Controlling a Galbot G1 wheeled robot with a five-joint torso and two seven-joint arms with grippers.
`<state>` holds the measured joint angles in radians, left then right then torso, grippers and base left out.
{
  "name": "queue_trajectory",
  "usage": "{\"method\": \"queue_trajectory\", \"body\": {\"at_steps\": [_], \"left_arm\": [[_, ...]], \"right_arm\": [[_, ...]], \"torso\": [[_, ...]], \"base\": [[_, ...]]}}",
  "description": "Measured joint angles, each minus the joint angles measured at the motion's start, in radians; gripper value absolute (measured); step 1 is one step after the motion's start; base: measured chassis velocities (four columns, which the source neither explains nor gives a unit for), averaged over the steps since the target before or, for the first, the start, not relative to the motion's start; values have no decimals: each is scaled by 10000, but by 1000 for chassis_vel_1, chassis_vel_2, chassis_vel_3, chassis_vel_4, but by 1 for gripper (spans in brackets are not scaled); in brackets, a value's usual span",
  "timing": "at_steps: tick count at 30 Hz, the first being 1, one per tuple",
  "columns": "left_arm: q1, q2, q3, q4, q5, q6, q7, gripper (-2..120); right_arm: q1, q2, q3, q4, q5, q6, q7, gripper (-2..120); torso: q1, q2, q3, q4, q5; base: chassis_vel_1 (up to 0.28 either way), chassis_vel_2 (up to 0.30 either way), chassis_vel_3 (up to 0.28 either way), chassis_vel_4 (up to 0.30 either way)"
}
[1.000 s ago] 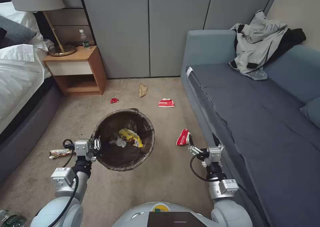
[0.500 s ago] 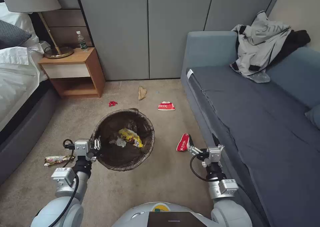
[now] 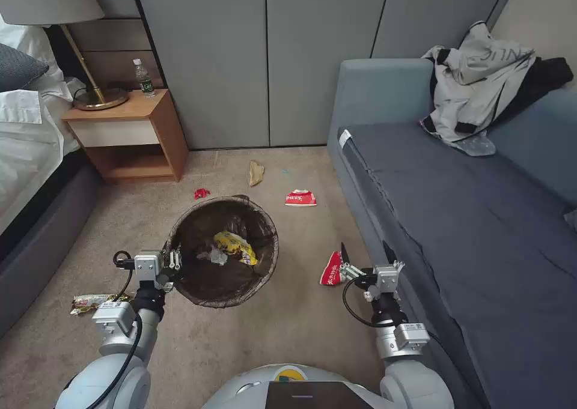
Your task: Pick up the trash bin, then pick up the garbage from the floor and place it into the trash bin.
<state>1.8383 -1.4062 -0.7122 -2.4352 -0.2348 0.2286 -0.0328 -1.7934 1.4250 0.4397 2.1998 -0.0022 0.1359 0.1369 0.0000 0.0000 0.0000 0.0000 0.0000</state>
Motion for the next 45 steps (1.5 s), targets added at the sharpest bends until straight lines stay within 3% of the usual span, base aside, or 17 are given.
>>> {"method": "queue_trajectory", "body": {"at_steps": [5,14,28,45], "left_arm": [[-17,6,-3,14,-15,-6,-2,0],[-11,35,-35,30,-38,-6,-7,0],[55,83,-95,35,-71,19,-37,0],[153,218,-121,77,-5,97,-64,0]], "right_arm": [[-68,-94,-74,30,-1,-261,-18,100],[369,-802,-503,-423,779,-1798,678,100],[1715,-1139,-1492,-1722,1048,-2191,1007,100],[4045,-1594,-2264,-4194,2632,-3242,1831,100]], "torso": [[0,0,1,-2,-1],[0,0,0,0,0],[0,0,0,-1,0],[0,0,1,0,0]], "base": [[-25,27,25,-20],[0,0,0,0],[0,0,0,0],[0,0,0,0]]}}
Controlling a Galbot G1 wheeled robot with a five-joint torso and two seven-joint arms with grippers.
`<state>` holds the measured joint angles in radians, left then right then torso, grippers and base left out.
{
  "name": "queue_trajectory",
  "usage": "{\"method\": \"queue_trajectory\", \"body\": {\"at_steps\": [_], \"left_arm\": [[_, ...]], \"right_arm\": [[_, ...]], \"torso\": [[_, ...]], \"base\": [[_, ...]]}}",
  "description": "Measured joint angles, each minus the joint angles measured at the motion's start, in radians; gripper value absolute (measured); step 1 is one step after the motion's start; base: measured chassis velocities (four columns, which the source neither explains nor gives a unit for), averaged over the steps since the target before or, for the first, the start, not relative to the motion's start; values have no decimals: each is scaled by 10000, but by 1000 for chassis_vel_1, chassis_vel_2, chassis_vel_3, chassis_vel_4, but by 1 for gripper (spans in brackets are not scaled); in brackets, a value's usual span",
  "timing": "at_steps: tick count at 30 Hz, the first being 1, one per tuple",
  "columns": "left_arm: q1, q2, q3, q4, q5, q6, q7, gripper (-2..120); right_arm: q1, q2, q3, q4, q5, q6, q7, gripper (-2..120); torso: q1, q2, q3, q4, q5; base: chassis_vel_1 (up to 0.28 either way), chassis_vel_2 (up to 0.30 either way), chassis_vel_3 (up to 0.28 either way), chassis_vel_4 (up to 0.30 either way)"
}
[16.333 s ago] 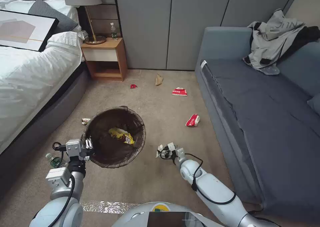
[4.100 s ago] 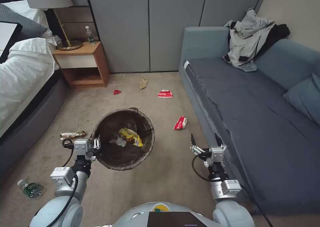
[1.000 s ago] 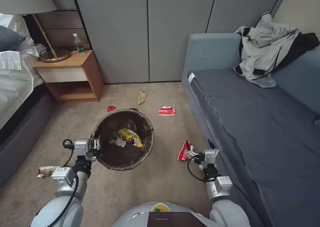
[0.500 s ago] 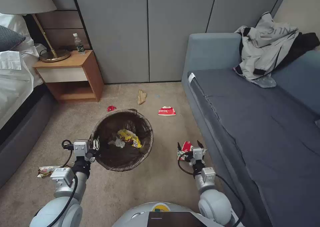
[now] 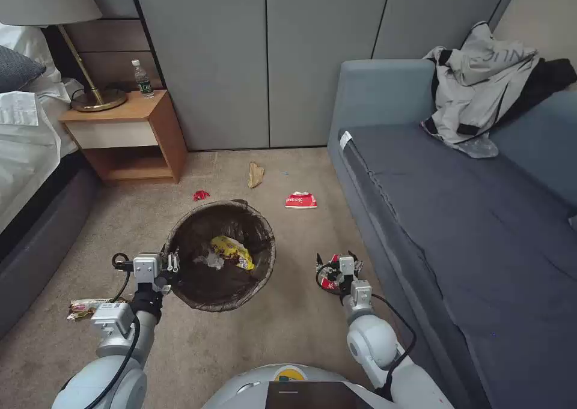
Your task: Pick up the trash bin, then pick up the garbage from the floor and place it into the trash bin.
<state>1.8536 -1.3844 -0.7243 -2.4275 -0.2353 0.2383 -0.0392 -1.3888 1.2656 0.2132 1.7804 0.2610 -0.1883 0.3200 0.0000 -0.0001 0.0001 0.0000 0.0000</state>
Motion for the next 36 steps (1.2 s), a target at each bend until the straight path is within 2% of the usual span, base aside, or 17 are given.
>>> {"method": "queue_trajectory", "body": {"at_steps": [4,14,22,27,36], "left_arm": [[-4,-35,19,22,40,1,-1,0],[-31,-69,54,48,90,6,-1,0],[-49,-87,53,118,95,9,-7,0],[-104,-80,56,217,93,11,-9,0],[-183,-47,56,322,58,13,-9,0]], "right_arm": [[144,-4,22,-397,351,-252,149,100],[372,76,81,-1106,864,-278,40,100],[815,367,55,-2126,958,-210,-108,100],[1366,533,-6,-2807,1304,-211,201,100],[1870,575,-25,-3264,2395,-410,909,100]], "torso": [[0,0,0,0,0],[0,0,0,-1,0],[0,0,0,-1,1],[0,0,0,0,0],[0,0,0,0,0]], "base": [[0,0,0,0],[0,0,0,0],[0,0,0,0],[0,0,0,0],[0,0,0,0]]}}
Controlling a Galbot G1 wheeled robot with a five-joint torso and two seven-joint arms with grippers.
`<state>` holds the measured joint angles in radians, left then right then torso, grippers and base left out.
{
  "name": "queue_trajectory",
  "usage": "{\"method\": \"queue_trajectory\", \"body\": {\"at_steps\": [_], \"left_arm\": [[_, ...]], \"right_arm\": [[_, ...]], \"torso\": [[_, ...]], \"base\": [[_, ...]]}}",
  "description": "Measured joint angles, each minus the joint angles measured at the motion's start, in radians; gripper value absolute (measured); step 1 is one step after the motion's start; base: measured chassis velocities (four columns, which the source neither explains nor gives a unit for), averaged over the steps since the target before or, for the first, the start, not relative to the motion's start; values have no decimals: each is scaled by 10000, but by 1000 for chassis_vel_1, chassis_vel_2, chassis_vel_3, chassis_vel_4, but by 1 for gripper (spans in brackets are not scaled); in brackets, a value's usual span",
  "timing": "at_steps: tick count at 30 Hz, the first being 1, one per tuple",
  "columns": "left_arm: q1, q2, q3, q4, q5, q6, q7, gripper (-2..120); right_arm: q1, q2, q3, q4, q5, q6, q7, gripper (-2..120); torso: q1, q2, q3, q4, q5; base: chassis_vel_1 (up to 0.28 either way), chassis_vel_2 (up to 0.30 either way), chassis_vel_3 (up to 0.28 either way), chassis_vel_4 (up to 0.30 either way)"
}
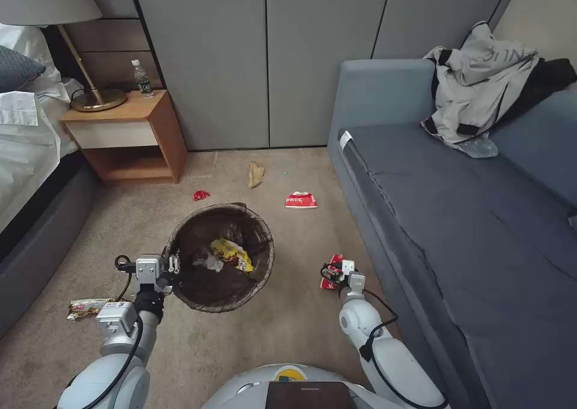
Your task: Pick up the trash bin, then pick up the garbage from the floor and place it into the trash bin.
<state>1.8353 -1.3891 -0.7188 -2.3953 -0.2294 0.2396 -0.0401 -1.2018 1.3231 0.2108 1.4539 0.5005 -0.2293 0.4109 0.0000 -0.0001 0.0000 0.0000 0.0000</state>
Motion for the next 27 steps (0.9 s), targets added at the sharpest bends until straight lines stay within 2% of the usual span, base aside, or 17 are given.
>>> {"method": "queue_trajectory", "body": {"at_steps": [13,27], "left_arm": [[-15,-31,36,6,21,10,3,0],[-12,-20,41,-11,31,10,3,0]], "right_arm": [[447,154,-54,-676,831,-58,339,100],[807,279,-103,-1320,1158,15,529,99]], "torso": [[0,0,-1,0,0],[0,0,0,0,0]], "base": [[0,0,0,0],[0,0,0,0]]}}
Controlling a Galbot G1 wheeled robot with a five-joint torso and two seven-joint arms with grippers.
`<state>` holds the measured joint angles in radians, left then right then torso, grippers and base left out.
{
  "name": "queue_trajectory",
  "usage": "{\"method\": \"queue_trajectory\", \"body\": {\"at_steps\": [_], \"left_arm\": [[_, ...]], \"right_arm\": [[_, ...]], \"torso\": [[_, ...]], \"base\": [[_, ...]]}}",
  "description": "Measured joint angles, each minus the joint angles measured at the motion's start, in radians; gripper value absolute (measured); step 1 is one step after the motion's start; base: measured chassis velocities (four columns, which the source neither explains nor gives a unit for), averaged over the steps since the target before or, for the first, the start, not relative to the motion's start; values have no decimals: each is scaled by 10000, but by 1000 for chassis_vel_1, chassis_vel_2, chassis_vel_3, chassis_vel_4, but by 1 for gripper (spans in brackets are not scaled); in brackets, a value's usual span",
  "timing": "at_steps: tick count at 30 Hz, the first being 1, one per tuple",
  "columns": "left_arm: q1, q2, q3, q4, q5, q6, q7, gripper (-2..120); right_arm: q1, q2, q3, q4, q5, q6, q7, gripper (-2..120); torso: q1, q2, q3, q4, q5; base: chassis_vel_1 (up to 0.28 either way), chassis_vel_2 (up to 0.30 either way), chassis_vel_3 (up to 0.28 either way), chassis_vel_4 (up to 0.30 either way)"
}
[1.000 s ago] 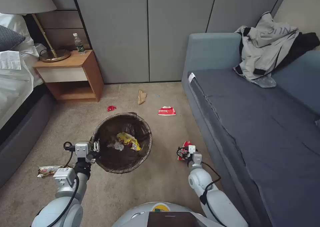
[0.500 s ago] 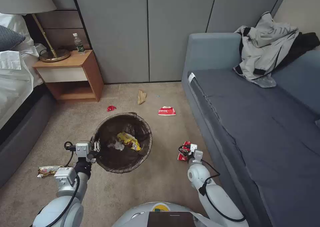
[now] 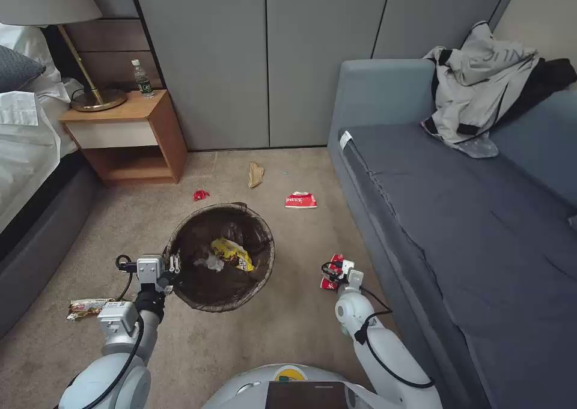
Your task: Pick up the trash bin, then pick up the garbage from the floor and place it into the trash bin.
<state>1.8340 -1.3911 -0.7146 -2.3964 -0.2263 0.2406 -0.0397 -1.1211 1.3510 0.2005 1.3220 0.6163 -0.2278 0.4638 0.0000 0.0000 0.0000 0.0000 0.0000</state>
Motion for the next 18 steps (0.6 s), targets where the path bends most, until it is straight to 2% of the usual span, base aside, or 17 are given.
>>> {"method": "queue_trajectory", "body": {"at_steps": [4,9,10,13,14,17,18], "left_arm": [[-1,0,3,-1,1,0,0,0],[-6,9,5,-4,2,-1,2,0],[-6,9,5,-4,2,-1,2,0],[-8,8,7,-16,2,-4,3,0],[-8,8,7,-16,2,-4,3,0],[-7,5,9,-17,2,-8,3,0],[-7,5,9,-17,2,-8,3,0]], "right_arm": [[2,0,0,-66,17,28,16,89],[-58,38,3,-113,39,112,18,65],[-58,38,3,-113,39,112,18,65],[-100,55,7,-130,40,149,11,52],[-100,55,7,-130,40,149,11,52],[-114,50,0,-149,40,191,-6,37],[-114,50,0,-149,40,191,-6,37]], "torso": [[0,0,0,-1,0],[0,0,0,0,0],[0,0,0,0,0],[0,0,0,0,0],[0,0,0,0,0],[0,0,0,-1,0],[0,0,0,-1,0]], "base": [[0,0,0,0],[0,0,0,0],[0,0,0,0],[0,0,0,0],[0,0,0,0],[0,0,0,0],[0,0,0,0]]}}
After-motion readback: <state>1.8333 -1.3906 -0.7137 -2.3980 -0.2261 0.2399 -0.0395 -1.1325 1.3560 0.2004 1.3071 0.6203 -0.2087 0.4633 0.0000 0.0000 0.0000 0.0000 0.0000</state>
